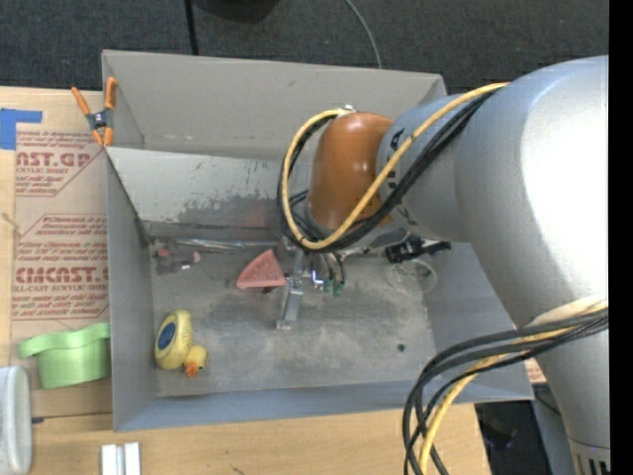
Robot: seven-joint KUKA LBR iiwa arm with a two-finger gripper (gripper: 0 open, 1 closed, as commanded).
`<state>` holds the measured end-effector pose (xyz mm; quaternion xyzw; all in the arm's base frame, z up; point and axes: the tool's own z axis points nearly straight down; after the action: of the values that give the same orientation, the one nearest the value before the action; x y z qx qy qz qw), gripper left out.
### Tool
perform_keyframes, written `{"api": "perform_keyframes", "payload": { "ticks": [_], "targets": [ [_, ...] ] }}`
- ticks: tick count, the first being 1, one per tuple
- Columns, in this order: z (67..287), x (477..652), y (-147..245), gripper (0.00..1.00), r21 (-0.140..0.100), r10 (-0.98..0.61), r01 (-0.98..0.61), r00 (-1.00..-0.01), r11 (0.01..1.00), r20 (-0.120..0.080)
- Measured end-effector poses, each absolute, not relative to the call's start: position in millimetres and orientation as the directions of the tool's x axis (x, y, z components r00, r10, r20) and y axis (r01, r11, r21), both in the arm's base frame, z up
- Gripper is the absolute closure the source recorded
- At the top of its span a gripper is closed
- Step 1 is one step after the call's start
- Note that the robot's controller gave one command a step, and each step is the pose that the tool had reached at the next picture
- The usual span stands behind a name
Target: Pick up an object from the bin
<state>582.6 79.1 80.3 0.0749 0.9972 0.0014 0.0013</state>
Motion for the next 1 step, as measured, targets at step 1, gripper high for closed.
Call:
{"api": "perform_keyframes", "payload": {
  "ticks": [1],
  "targets": [
    [80.4,576.0,84.5,0.00,0.002,0.110,0.110,-0.994,0.994,0.001]
  ]
}}
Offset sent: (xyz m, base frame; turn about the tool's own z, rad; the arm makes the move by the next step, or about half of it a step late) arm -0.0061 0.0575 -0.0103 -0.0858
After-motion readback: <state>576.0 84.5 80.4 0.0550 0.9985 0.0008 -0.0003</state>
